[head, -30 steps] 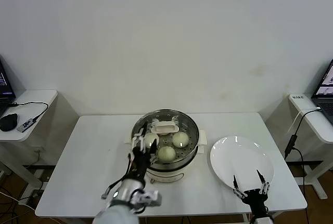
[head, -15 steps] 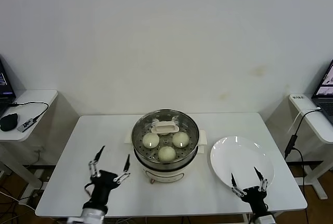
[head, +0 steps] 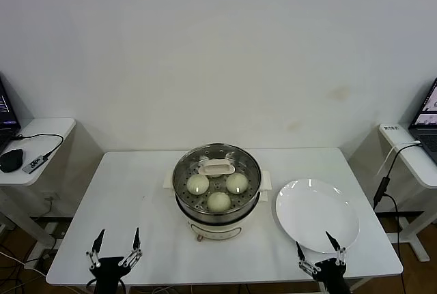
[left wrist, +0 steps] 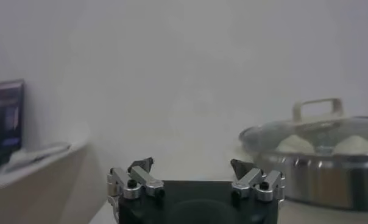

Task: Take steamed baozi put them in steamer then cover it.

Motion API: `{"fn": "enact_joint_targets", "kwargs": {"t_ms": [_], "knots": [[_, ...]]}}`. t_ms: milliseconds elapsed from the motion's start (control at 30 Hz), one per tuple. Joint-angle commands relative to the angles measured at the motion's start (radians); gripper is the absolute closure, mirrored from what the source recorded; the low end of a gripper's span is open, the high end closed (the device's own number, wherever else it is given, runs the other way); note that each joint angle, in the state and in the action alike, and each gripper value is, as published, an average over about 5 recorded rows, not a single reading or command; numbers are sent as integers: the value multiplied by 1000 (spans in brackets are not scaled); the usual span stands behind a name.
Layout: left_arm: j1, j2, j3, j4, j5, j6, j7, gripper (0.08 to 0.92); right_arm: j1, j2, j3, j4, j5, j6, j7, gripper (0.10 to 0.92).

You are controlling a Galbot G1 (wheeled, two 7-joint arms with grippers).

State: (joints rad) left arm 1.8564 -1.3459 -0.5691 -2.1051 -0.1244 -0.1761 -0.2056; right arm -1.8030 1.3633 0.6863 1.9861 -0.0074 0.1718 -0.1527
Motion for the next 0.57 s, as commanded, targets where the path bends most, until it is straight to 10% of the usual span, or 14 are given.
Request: {"fn": "enact_joint_targets", "kwargs": {"t_ms": [33,567], "knots": [[82,-29,-12,42,-32,-59,-20,177,-62,-35,-41,19,131,25,-7,203],[42,-55,-4,52,-26,-35,0,177,-43,-32,-77,3,141,16,-16,203]]}}
